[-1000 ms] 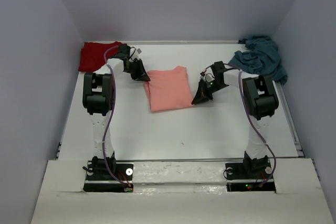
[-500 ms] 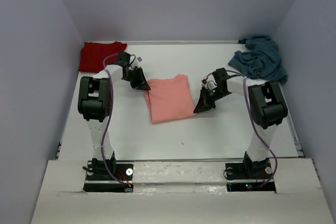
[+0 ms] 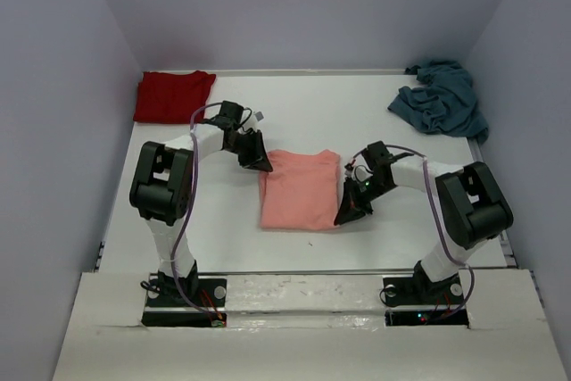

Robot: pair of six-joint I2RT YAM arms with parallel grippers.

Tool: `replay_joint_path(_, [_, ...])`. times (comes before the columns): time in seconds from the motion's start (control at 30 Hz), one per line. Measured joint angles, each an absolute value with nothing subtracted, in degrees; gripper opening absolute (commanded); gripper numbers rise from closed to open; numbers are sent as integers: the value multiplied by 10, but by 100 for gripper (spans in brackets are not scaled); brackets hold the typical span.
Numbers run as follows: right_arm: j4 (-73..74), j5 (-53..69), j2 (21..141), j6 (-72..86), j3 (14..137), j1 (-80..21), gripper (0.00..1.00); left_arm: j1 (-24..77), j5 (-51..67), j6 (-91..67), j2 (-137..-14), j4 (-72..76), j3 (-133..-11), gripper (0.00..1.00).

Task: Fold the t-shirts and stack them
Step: Fold the tshirt

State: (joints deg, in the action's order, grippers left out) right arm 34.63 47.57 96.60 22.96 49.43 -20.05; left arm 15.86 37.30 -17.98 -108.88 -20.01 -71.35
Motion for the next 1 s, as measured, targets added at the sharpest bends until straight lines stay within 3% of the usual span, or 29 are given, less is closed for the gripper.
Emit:
replay_joint_path(0.17, [343,469,893,255,428,-207,0,173,373,-196,-1043,-187,-649,14])
replay_joint_path(0.2, [344,468,884,257,422,-207,4,172,373,-199,-1037,-186,-641,14])
replay_joint_path(0.27, [344,465,868,260,415,-207,19,172,373,-201,-1031,-185,-636,14])
replay_joint_path(0.3, [344,464,864,262,414,-207,33,172,372,-203,-1030,-183,-634,14])
replay_joint_path(0.37, [344,462,861,267,414,-207,51,171,371,-204,-1029,-181,-634,15])
replay_joint_path(0.4, [343,459,861,267,414,-207,63,171,370,-205,-1029,-181,-634,21])
replay_joint_path(0.47, [345,452,860,268,415,-207,73,171,368,-205,-1029,-181,-635,26])
replay_joint_path(0.5, [347,448,860,268,415,-207,74,171,366,-206,-1029,-182,-636,34])
replay_joint_path(0.57, [351,440,860,268,418,-207,74,171,359,-207,-1029,-185,-641,42])
replay_joint_path(0.87, [397,365,861,247,499,-207,73,171,319,-222,-1020,-191,-703,48])
replay_joint_path(0.93, [408,345,863,240,537,-207,68,171,317,-227,-1019,-191,-722,48])
replay_joint_path(1.0, [415,332,871,234,577,-207,41,171,317,-230,-1018,-191,-740,48])
